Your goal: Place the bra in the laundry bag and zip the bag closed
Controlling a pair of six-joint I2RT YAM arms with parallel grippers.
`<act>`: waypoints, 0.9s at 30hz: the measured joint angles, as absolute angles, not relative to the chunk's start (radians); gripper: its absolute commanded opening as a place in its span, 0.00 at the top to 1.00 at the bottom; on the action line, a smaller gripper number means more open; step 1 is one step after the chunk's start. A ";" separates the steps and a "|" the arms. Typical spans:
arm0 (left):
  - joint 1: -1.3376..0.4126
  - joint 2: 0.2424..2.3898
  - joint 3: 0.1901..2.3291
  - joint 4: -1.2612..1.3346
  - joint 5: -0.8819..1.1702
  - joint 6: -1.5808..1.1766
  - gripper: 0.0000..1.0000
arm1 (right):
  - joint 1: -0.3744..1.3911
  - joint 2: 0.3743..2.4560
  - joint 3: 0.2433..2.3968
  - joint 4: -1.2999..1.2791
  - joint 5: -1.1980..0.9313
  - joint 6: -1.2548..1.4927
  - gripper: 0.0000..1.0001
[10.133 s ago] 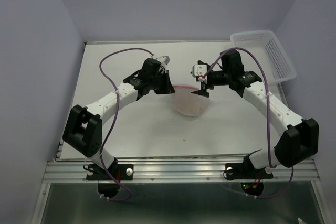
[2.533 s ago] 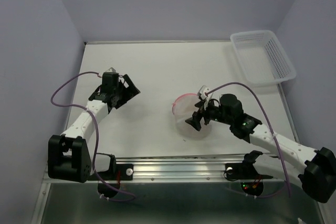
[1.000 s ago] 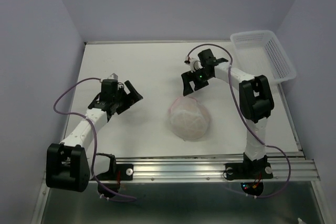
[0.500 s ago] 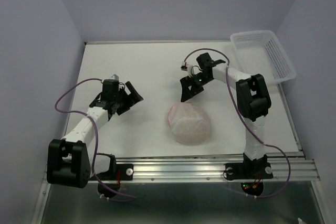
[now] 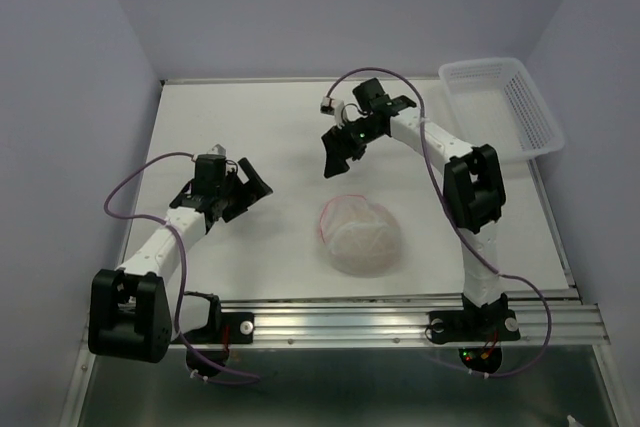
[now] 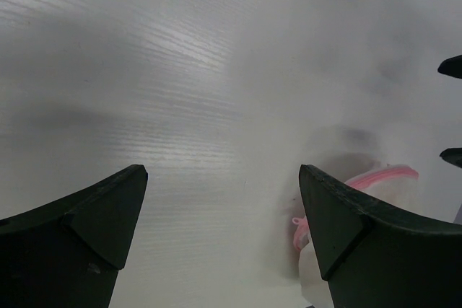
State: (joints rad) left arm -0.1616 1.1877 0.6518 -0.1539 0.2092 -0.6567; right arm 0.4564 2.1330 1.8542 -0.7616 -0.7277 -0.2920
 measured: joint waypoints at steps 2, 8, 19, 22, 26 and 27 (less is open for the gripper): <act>-0.162 1.179 0.651 -0.154 0.209 -0.657 0.01 | 0.487 2.159 1.877 -0.797 -0.724 -0.313 0.00; -0.162 1.168 0.647 -0.153 0.209 -0.657 0.01 | 0.546 2.214 1.875 -0.915 -0.714 -0.388 0.00; -0.162 1.169 0.632 -0.119 0.210 -0.657 0.01 | 0.566 2.214 1.737 -1.020 -0.729 -0.454 0.72; -0.162 1.174 0.627 -0.112 0.213 -0.657 0.01 | 0.570 2.184 1.694 -1.024 -0.714 -0.441 0.91; -0.162 1.195 0.627 -0.086 0.239 -0.656 0.01 | 0.578 2.177 1.720 -1.029 -0.706 -0.463 0.98; -0.162 1.198 0.627 -0.083 0.248 -0.656 0.01 | 0.581 2.175 1.739 -1.028 -0.704 -0.474 0.98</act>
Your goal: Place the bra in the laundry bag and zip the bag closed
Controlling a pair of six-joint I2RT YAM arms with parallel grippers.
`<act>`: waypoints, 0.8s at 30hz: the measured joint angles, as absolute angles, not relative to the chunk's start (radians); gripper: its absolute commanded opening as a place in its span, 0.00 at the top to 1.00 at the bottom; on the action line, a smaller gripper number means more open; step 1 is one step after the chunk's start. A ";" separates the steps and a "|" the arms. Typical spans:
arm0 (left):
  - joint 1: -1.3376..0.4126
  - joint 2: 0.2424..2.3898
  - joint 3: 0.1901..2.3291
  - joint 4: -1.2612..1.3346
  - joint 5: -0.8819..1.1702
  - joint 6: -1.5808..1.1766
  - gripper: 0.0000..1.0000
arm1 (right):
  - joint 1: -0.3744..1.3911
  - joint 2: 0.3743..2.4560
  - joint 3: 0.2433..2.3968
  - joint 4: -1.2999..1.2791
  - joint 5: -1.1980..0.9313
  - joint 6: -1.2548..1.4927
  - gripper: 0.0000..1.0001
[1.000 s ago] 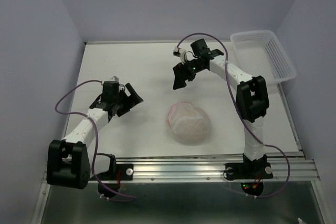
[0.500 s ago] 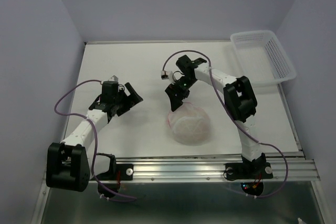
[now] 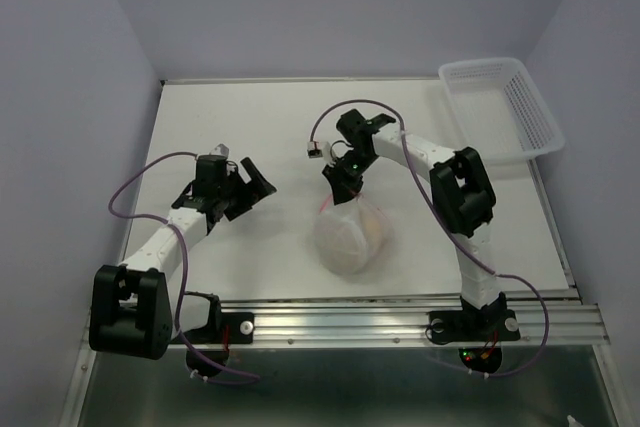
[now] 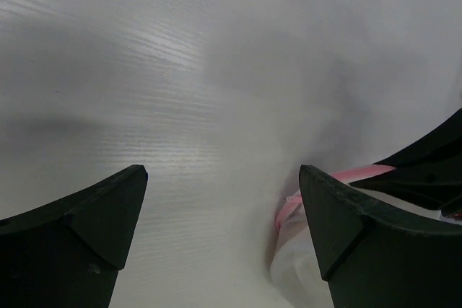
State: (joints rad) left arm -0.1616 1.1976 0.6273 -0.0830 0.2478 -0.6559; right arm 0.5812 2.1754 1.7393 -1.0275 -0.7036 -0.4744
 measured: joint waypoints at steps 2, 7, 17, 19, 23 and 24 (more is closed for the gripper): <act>-0.162 1.198 0.627 -0.078 0.263 -0.655 0.01 | 0.584 2.162 1.768 -1.010 -0.701 -0.526 0.98; -0.162 1.188 0.629 -0.059 0.327 -0.647 0.01 | 0.590 1.975 1.698 -0.859 -0.724 -0.698 0.90; -0.162 1.074 0.636 -0.033 0.403 -0.644 0.07 | 0.627 1.487 1.212 -0.214 -0.755 -0.746 0.89; -0.162 1.063 0.636 -0.014 0.427 -0.648 0.12 | 0.645 1.472 1.084 -0.050 -0.707 -0.702 0.89; -0.162 1.039 0.628 0.046 0.499 -0.656 0.14 | 0.704 1.482 0.900 0.143 -0.562 -0.619 0.87; -0.162 1.028 0.620 0.070 0.524 -0.656 0.14 | 0.711 1.482 0.882 0.162 -0.539 -0.602 0.86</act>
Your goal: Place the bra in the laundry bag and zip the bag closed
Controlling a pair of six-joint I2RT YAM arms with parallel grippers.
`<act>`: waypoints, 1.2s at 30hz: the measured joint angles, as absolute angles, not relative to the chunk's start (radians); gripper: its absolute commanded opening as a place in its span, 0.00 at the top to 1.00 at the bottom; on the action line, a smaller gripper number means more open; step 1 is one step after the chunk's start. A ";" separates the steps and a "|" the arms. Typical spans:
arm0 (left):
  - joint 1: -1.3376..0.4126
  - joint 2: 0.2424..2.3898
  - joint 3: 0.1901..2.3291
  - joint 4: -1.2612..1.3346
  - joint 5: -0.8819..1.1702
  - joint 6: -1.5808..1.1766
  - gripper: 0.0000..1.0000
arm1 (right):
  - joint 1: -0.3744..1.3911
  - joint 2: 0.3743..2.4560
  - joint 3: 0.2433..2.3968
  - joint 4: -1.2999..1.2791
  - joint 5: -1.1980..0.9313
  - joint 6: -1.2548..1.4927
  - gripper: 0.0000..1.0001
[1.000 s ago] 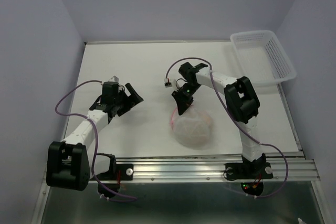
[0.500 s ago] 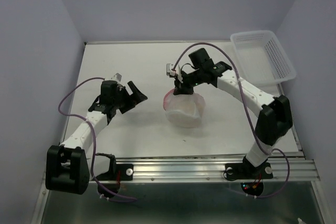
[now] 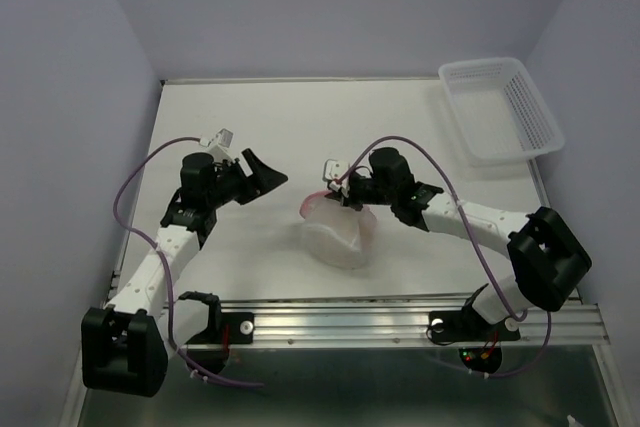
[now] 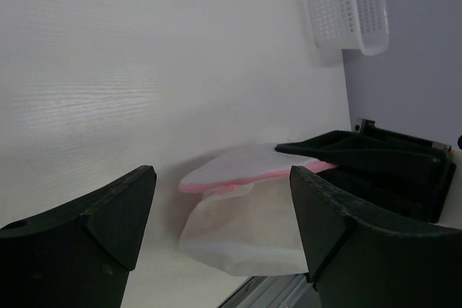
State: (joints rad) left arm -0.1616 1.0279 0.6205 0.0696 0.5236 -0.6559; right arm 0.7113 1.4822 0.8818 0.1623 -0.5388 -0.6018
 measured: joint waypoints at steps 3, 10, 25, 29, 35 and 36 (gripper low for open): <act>-0.162 0.988 0.592 0.112 0.593 -0.654 0.16 | 0.729 1.482 0.868 0.238 -0.474 -0.546 0.86; -0.228 0.950 0.525 0.178 0.658 -0.661 0.24 | 0.727 1.482 0.899 0.330 -0.344 -0.434 0.91; -0.299 1.053 0.586 0.194 0.458 -0.599 0.56 | 0.727 1.486 0.965 0.312 -0.326 -0.313 0.91; -0.300 1.083 0.596 0.207 0.449 -0.590 0.56 | 0.727 1.486 0.968 0.299 -0.358 -0.303 0.91; -0.313 1.098 0.596 0.248 0.463 -0.588 0.57 | 0.727 1.486 0.970 0.286 -0.374 -0.295 0.90; -0.316 1.098 0.596 0.252 0.464 -0.587 0.57 | 0.727 1.486 0.971 0.284 -0.376 -0.295 0.90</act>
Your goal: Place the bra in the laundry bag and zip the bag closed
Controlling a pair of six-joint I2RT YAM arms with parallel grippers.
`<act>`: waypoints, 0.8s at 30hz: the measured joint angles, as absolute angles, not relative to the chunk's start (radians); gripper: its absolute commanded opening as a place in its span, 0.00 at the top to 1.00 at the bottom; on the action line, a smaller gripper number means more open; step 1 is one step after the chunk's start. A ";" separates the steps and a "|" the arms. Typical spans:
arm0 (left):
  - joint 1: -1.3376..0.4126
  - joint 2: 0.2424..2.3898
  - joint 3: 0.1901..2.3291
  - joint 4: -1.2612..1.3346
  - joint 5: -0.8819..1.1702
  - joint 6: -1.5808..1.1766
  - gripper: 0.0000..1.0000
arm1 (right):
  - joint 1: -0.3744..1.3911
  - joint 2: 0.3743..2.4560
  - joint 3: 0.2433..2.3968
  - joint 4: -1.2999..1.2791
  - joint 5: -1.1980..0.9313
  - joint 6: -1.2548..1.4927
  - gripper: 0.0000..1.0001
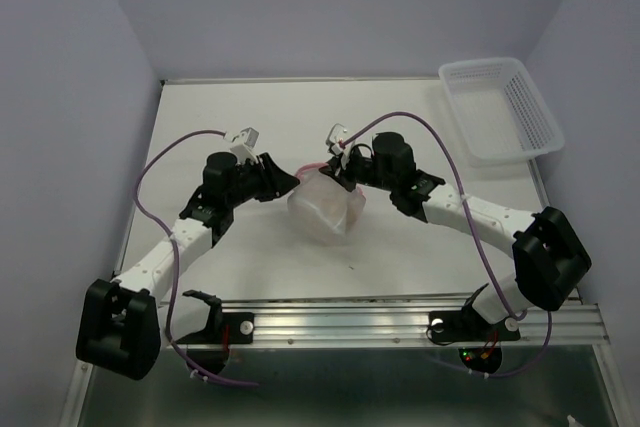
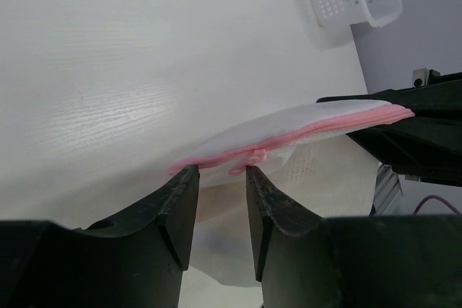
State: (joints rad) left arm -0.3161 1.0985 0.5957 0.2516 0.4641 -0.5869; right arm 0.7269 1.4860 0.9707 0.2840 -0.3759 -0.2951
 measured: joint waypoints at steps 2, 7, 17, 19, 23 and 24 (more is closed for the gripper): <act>-0.324 1.104 0.597 0.258 0.467 -0.583 0.59 | 0.727 1.486 0.976 0.277 -0.378 -0.292 0.90; -0.344 1.156 0.625 0.263 0.469 -0.576 0.62 | 0.727 1.487 0.981 0.270 -0.378 -0.292 0.90; -0.355 1.198 0.669 0.266 0.488 -0.565 0.64 | 0.727 1.501 0.996 0.269 -0.379 -0.291 0.89; -0.358 1.198 0.673 0.266 0.490 -0.561 0.71 | 0.727 1.508 1.002 0.270 -0.379 -0.290 0.89; -0.360 1.198 0.676 0.265 0.492 -0.551 0.93 | 0.727 1.514 1.005 0.269 -0.378 -0.290 0.89; -0.360 1.198 0.678 0.262 0.488 -0.547 0.94 | 0.727 1.514 1.005 0.269 -0.378 -0.290 0.89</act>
